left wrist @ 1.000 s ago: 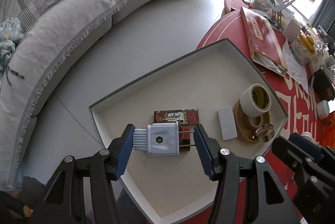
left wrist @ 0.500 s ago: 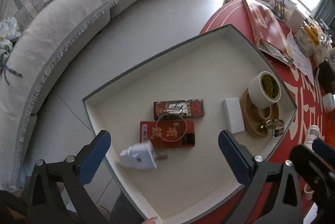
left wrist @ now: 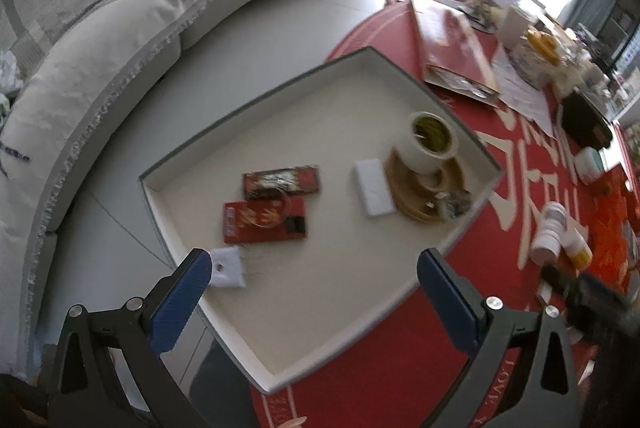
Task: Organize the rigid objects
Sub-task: 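Move both tools back over the tablecloth toward a tape roll and white block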
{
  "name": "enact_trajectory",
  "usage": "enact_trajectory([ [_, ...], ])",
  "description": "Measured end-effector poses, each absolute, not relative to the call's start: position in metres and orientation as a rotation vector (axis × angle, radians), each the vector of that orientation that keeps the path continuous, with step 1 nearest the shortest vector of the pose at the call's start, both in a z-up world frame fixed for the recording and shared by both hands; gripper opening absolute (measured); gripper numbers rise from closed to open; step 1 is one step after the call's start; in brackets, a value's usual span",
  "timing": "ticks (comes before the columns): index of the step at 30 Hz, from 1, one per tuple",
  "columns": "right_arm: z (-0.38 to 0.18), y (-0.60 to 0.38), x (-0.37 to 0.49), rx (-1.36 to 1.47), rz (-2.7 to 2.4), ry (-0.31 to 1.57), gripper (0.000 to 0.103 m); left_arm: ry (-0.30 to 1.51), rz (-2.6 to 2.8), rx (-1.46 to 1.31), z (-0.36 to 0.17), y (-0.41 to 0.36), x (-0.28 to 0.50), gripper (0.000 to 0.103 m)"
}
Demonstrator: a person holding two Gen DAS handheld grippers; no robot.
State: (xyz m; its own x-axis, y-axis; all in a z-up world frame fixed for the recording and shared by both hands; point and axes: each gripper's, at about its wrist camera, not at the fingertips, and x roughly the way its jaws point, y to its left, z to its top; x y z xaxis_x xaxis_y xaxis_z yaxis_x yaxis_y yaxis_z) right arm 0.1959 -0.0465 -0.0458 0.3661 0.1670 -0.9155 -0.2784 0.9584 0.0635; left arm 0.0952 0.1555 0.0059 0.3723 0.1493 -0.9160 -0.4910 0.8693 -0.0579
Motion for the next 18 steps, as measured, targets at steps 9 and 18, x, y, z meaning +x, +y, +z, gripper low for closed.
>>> enact_trajectory([
  [9, -0.046, -0.109, 0.249, -0.059, 0.030, 0.957, 0.095, 1.183, 0.333, -0.263, 0.004, 0.106, 0.095, 0.103],
  [18, -0.076, -0.104, 0.301, 0.103, 0.168, 1.045, 0.095, 1.286, 0.307, -0.211, -0.021, 0.081, 0.087, 0.103],
])
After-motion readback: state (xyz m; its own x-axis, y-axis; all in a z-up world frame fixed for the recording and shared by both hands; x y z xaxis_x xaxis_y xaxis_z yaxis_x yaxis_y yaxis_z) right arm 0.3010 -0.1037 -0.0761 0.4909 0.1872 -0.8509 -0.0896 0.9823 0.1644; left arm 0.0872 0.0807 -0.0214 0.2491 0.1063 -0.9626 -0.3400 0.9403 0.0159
